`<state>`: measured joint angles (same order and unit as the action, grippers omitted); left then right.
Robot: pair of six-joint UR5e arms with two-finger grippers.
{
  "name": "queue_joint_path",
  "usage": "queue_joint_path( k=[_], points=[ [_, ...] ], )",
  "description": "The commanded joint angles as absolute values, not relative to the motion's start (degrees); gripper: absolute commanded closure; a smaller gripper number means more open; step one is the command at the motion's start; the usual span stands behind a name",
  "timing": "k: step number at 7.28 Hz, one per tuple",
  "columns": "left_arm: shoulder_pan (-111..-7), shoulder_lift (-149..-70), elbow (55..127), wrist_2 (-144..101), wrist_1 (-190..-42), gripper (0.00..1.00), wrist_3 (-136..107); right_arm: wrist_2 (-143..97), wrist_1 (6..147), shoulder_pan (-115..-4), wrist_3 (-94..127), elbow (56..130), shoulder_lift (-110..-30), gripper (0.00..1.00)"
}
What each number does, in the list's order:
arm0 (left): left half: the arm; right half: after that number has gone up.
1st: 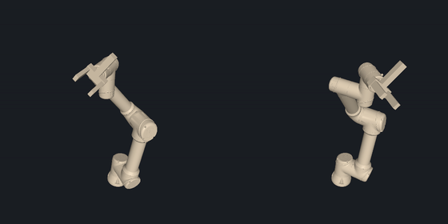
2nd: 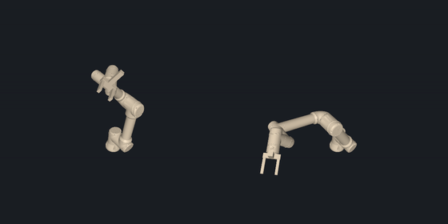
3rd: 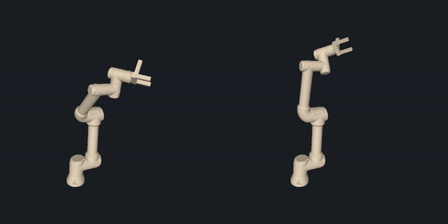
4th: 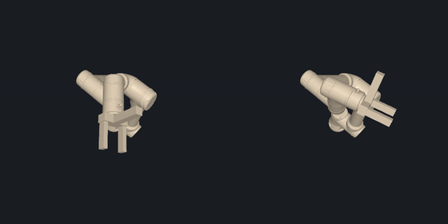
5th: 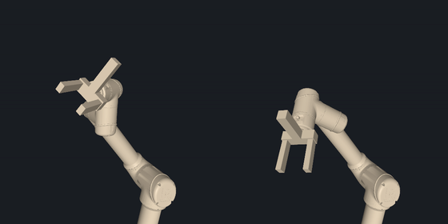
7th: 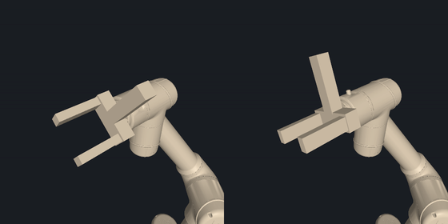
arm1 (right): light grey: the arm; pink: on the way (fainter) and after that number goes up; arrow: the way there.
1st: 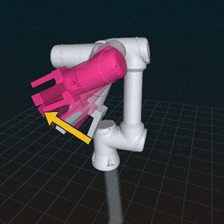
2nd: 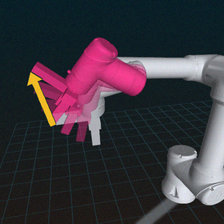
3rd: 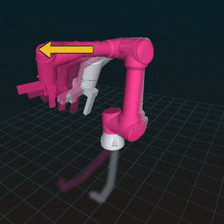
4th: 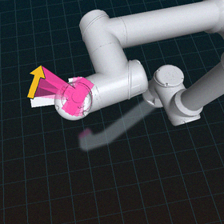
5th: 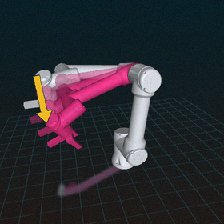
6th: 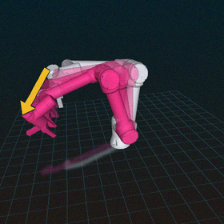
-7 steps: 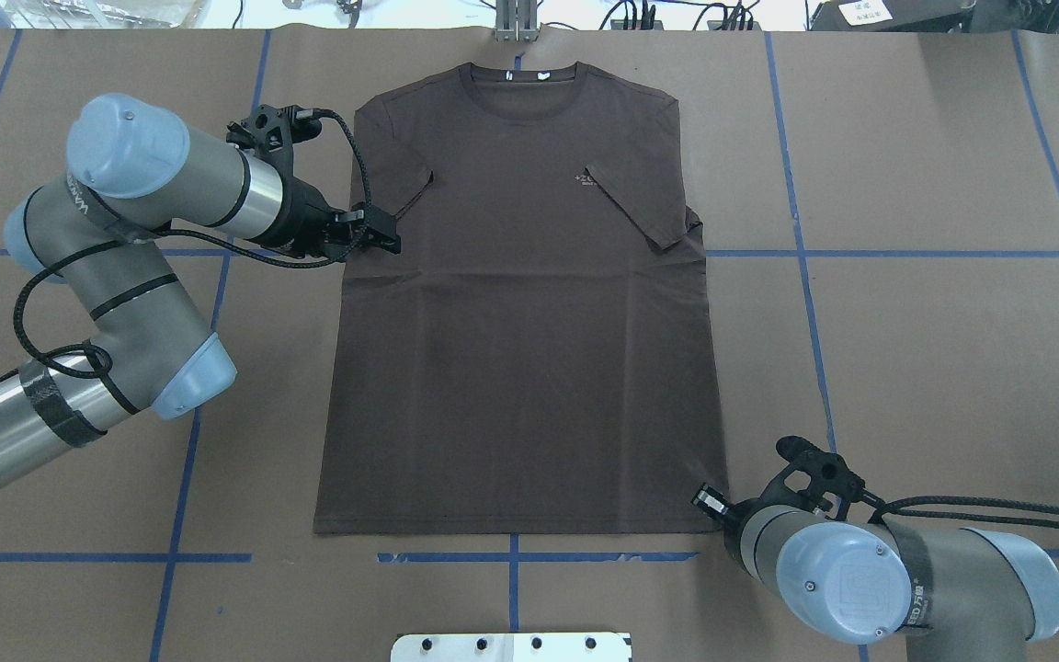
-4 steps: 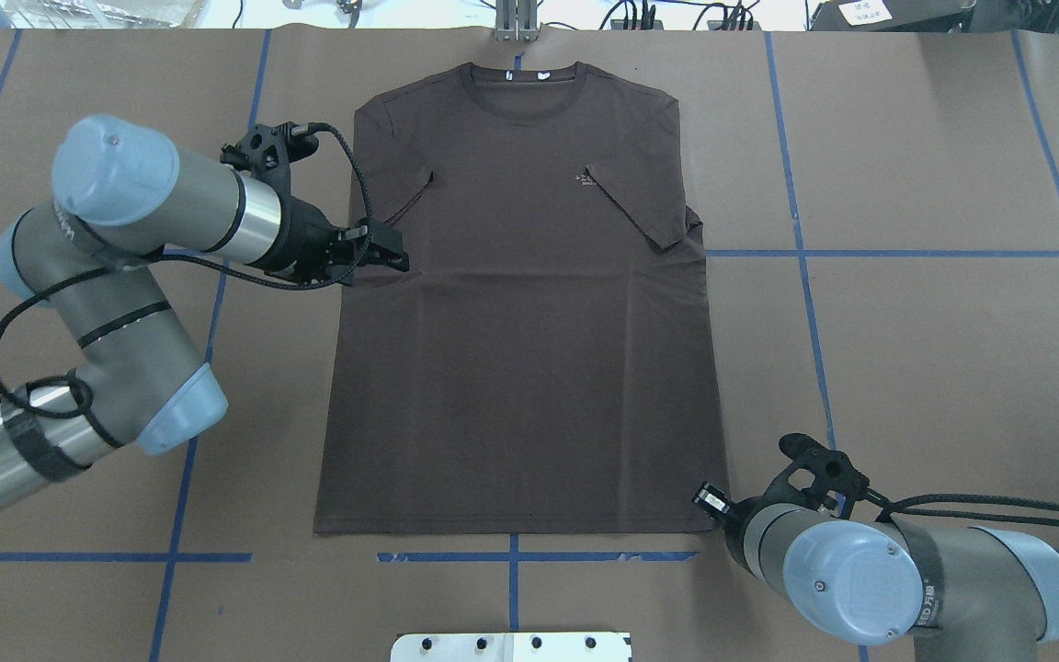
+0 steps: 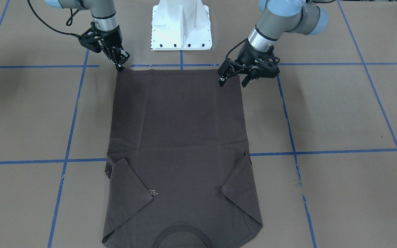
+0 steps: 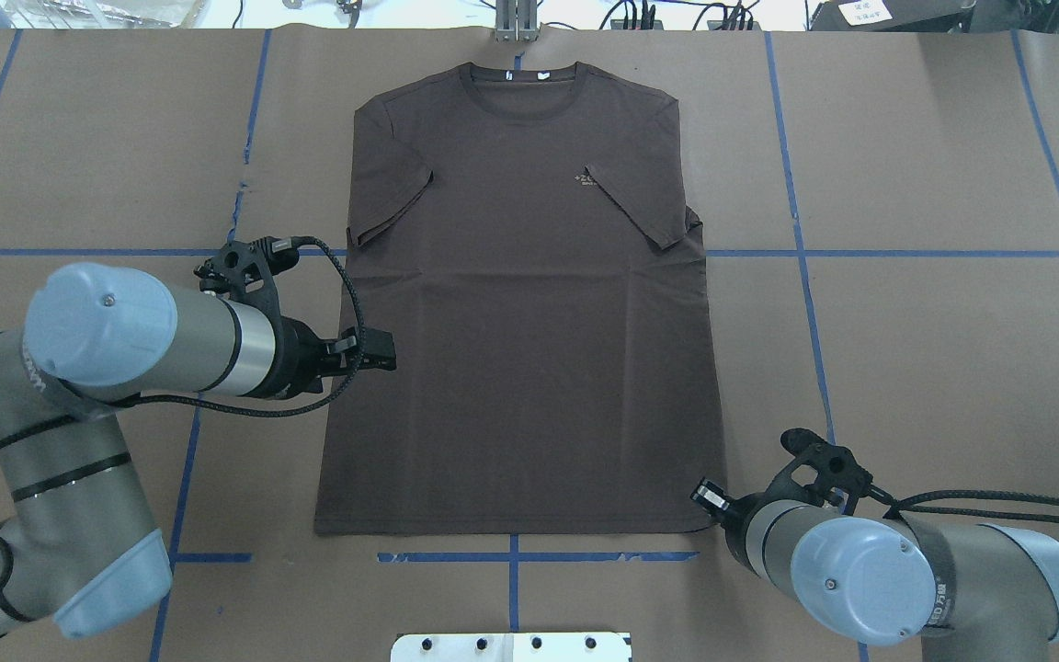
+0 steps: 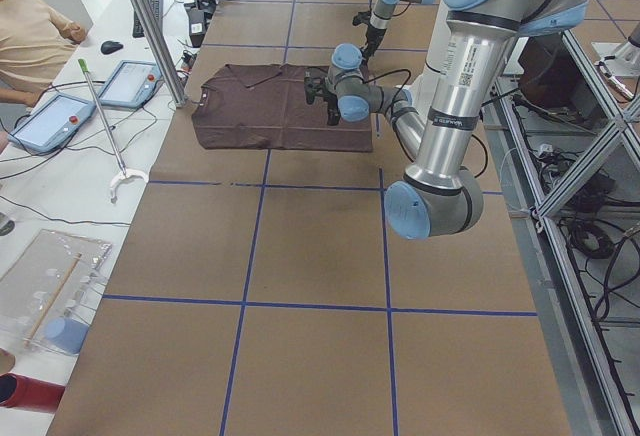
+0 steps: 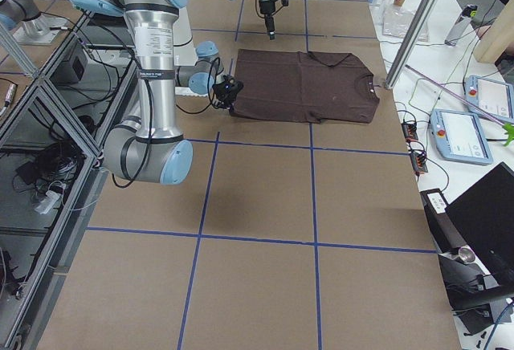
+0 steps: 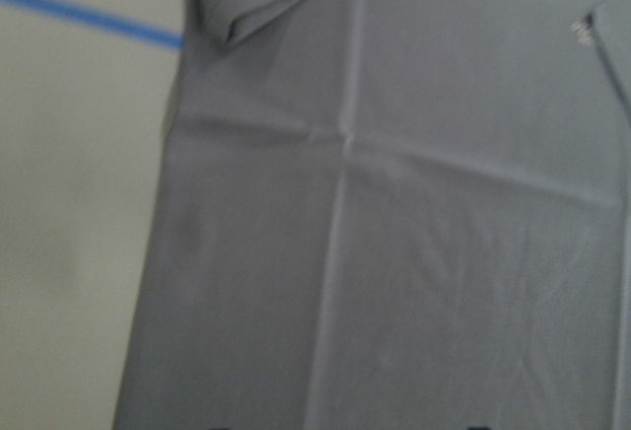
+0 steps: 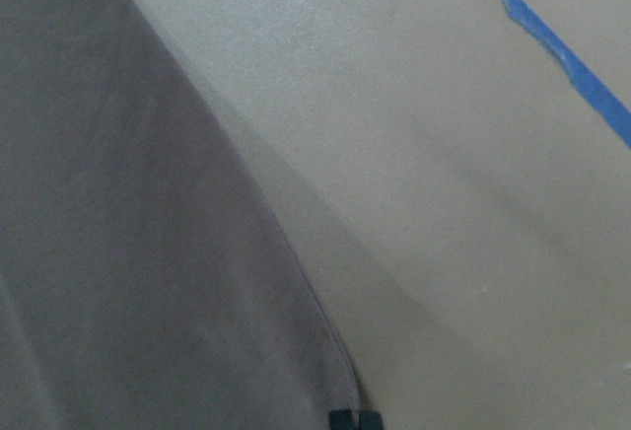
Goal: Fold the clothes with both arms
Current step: 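Move the left gripper down to the hem corner nearest it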
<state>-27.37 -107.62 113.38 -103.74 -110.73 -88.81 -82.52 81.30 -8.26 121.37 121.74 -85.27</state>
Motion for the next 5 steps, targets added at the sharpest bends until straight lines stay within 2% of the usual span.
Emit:
queue_joint_path(
  k=[1,2,5],
  points=[
    [-18.93,-105.92,115.31,-97.07,-103.12,0.01,-93.42,-82.53,81.3,-8.61,121.38,121.9,-85.17,1.0],
    [-15.16,-102.43,115.4,-93.64,-103.18,0.03,-97.95,-82.53,81.3,-8.87,121.38,121.9,-85.25,1.0],
    [-11.78,-100.37,115.49,-91.41,-103.53,0.01,-102.38,-82.62,81.3,-9.32,121.29,122.26,-85.25,1.0]
  ],
)
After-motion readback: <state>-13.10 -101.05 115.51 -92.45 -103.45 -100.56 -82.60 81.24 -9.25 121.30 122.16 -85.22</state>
